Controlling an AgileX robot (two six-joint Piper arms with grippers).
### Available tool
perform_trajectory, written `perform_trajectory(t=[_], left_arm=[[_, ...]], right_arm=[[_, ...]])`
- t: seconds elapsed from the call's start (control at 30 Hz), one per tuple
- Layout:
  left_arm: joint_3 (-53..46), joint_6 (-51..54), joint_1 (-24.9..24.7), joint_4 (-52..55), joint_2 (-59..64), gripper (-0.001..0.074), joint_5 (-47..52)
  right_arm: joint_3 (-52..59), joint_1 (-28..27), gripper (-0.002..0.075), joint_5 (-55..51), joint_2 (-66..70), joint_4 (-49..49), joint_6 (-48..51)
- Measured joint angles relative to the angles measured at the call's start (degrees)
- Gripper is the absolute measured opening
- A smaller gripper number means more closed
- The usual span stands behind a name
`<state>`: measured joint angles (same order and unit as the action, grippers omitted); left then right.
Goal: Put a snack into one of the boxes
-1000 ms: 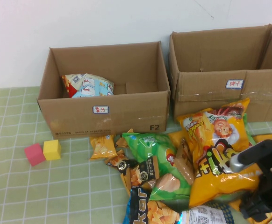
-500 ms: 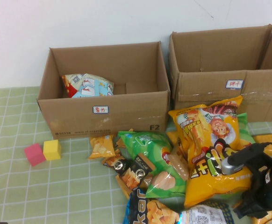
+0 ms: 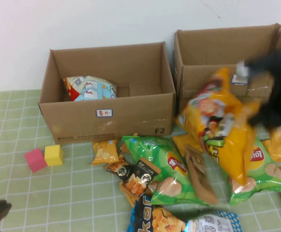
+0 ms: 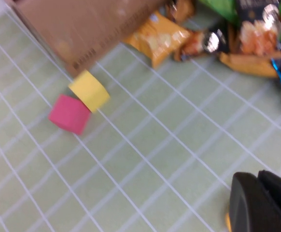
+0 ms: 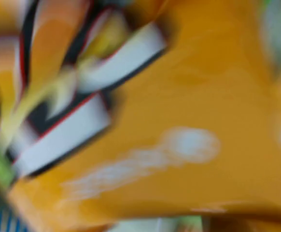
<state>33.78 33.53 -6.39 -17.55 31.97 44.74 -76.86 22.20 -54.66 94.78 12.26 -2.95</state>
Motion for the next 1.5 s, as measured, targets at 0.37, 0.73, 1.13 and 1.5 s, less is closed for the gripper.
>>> perform_trajectory(t=[0.37,0.73,1.13,1.5], left_arm=[[0.0,0.0,0.0,0.0,0.0,-0.0001,-2.4],[0.0,0.0,0.0,0.3,0.0,-0.0001,-2.6],[-1.3,-25.6,0.0,23.1,-5.3,-0.0001,-10.7],[-15.0,-34.1,0.0,30.8,-24.0,-0.0001,-18.6]], right_arm=[[-17.8,0.0,0.0295,26.2,8.2,10.3,-5.9],[-32.4,0.1,0.0519,6.7,21.8,15.8,-19.3],[-34.8,0.4,0.0013,-12.7,9.8,-3.9,1.7],[-3.0,0.4,0.0001,4.2,-21.9,-5.5,-2.8]])
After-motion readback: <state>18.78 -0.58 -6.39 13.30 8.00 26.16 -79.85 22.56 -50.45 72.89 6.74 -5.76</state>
